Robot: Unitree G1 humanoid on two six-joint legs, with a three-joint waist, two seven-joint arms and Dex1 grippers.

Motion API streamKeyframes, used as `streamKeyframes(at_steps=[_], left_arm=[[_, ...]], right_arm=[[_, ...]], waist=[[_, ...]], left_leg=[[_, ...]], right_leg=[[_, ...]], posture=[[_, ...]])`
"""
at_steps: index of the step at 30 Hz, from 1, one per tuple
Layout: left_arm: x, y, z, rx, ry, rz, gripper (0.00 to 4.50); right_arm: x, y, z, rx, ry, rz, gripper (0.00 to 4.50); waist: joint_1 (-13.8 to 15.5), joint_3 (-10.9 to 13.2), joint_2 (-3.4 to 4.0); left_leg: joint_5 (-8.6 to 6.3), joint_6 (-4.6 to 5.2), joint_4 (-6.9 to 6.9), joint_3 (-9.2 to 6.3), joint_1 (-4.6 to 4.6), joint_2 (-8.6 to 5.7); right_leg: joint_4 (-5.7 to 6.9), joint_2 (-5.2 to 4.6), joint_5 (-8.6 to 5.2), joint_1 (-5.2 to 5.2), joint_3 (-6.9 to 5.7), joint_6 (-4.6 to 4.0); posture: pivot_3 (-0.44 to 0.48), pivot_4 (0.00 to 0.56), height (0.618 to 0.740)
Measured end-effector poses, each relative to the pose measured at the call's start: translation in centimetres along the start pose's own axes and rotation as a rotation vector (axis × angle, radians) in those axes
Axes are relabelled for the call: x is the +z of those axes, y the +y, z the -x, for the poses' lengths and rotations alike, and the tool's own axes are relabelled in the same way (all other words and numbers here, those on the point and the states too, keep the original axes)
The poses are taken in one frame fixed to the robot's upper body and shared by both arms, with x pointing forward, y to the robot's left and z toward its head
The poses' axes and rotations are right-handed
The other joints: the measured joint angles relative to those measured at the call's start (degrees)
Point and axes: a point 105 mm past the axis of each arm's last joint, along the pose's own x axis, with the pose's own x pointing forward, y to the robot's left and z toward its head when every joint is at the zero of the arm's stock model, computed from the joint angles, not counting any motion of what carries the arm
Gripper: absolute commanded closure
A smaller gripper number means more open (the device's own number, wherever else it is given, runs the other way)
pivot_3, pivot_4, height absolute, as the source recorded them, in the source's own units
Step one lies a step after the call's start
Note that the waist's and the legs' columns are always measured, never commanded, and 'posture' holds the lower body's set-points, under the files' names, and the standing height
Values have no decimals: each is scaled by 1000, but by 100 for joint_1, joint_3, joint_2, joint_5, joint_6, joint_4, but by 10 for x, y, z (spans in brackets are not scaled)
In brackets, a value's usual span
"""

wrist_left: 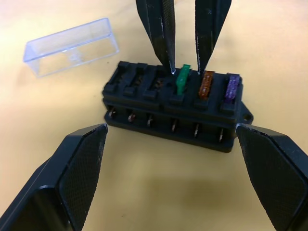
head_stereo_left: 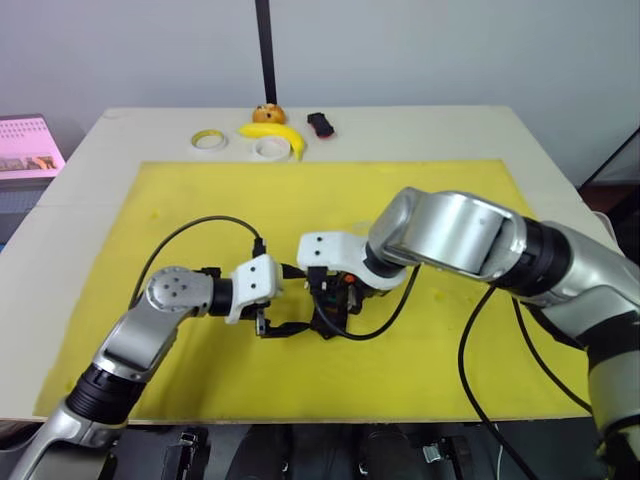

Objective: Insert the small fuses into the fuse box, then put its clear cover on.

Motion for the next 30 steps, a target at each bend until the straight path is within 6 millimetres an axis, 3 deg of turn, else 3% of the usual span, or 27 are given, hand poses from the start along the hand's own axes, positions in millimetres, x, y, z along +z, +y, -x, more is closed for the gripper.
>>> streamKeyframes(at_steps=[7,11,15,21,24,30], left_arm=[[0,0,0,0,1,0,0],[0,2,2,6,2,-3,0],[1,6,7,22,4,0,0],[1,8,11,34,5,17,0],[0,8,12,32,8,20,0],[-1,8,14,28,17,33,0]], right_arm=[[3,-13,23,-45,-83,5,3536],[6,-18,34,-64,-241,17,3536],[4,-19,27,-137,-454,110,3536],[-4,-2,23,-40,-660,143,3536],[-6,1,20,-38,-719,153,4427],[-15,0,10,-37,-747,141,4471]], waist=[[5,0,0],[12,-3,-5],[18,-3,-5],[6,-3,-5],[6,-3,-5],[27,-3,-5]], left_leg=[[0,0,0,0,0,0],[0,0,-1,-1,0,1],[0,0,0,2,-1,-1],[0,0,1,1,2,2],[0,0,1,1,3,2],[0,0,2,0,3,1]], right_leg=[[-1,0,0,0,0,0],[-4,0,0,5,-1,0],[-3,-1,0,4,-1,1],[-2,2,0,9,-1,1],[-2,3,0,8,0,1],[-4,2,0,11,-1,1]], posture=[[0,150,740],[0,150,740],[0,150,740],[0,150,740],[0,150,740],[0,150,740]])
